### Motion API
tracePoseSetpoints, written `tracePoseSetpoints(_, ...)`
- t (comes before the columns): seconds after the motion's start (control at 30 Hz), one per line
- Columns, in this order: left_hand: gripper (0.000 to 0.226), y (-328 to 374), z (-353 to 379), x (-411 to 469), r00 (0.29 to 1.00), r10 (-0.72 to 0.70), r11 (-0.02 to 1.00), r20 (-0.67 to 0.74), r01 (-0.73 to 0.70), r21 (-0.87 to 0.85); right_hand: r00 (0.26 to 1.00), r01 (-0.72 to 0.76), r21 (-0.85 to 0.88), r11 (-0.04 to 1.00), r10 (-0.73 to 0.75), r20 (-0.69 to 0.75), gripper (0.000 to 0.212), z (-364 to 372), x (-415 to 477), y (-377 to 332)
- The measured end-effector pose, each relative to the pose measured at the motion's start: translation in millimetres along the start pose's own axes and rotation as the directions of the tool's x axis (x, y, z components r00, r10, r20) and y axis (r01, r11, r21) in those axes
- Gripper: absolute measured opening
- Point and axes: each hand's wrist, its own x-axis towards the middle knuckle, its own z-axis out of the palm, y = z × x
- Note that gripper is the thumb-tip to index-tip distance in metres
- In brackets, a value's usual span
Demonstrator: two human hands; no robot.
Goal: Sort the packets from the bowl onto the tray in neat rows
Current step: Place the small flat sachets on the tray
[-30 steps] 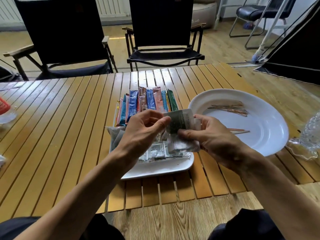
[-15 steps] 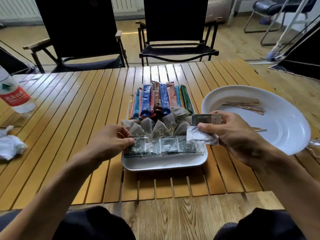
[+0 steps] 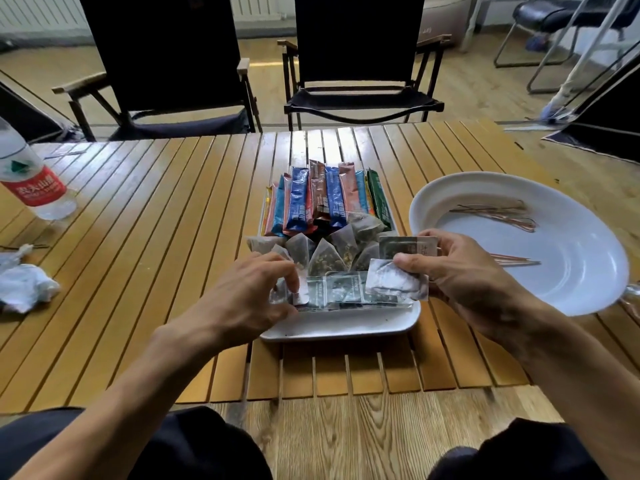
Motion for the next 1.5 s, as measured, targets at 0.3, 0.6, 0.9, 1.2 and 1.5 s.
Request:
tracePoseSetpoints(0.3,0.025,-11.6,-3.1,-0.8,0.999,0.036,0.999,0.017,-0.036,0.018,1.0,-0.01,0.031,0.999,0.009,0.026,0.019,1.3,-1.8,3.4)
tracePoseSetpoints(0.6,0.034,38.4,4.5,5.9,0.921,0.292,0.954,-0.256,-0.298,0.016,0.99,-0.091,0.157,0.983,0.071,0.125,0.021,18.5,-6.5,1.2)
tracePoseSetpoints(0.9,0.012,17.4,-11.5,8.7,0.986,-0.069,0.895,-0.151,-0.006,-0.446,0.996,-0.074,0.176,0.982,0.063,0.066,0.013,11.6,-8.7,-1.0)
tracePoseSetpoints(1.2,0.017,12.4,7.6,11.4,0.984,-0.108,0.991,-0.142,0.095,-0.092,0.998,-0.054,0.103,0.993,0.05,0.044,0.013,13.8,-9.9,-0.3)
tracePoseSetpoints(1.5,0.045,15.9,13.9,9.0,0.991,0.086,0.984,-0.104,-0.069,0.163,0.999,0.033,-0.114,0.993,-0.037,-0.027,0.01,16.6,-7.7,4.9)
